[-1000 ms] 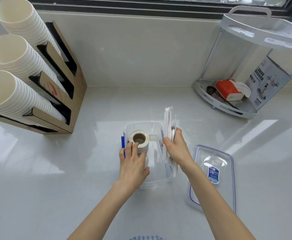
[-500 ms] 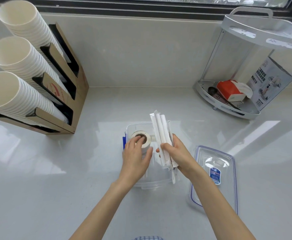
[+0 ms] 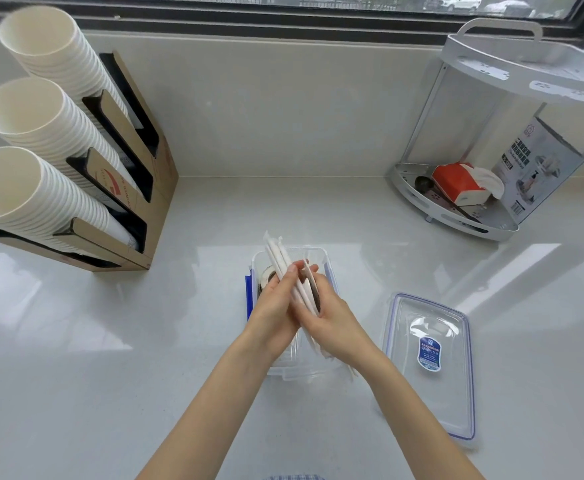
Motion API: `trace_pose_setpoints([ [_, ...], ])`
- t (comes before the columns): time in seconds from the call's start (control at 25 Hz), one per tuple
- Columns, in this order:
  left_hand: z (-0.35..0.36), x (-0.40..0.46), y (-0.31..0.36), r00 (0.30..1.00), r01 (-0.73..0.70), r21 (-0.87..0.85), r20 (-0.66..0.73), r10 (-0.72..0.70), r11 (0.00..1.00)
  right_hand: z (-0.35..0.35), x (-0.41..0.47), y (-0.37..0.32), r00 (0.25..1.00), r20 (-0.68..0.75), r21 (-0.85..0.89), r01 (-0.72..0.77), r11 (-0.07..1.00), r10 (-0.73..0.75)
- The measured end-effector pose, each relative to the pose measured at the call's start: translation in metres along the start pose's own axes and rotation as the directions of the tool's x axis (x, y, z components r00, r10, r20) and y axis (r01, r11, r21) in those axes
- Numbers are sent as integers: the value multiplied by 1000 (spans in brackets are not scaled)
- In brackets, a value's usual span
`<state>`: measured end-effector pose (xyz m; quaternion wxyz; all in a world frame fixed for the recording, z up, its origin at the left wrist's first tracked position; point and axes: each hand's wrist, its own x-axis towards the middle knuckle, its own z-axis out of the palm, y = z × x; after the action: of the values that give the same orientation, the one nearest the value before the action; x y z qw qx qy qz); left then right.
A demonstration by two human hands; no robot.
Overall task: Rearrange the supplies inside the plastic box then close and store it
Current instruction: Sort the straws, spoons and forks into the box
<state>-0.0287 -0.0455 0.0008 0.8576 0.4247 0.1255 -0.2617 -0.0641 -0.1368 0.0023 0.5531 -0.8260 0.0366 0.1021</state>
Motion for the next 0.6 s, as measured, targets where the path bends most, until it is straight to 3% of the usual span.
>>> trace_pose_setpoints([
  [0.28, -7, -3, 9, 998, 31, -128, 62, -24, 991, -9, 5, 5, 996, -88, 172, 18, 985, -2],
  [0.44, -14, -2, 17, 999, -13, -234, 46, 24, 972, -15, 5, 5, 995, -84, 429, -12, 903, 54],
  [0.6, -18, -1, 16, 992, -111, 16, -65, 112, 994, -20, 9, 8, 995, 4, 656, -77, 751, 98],
])
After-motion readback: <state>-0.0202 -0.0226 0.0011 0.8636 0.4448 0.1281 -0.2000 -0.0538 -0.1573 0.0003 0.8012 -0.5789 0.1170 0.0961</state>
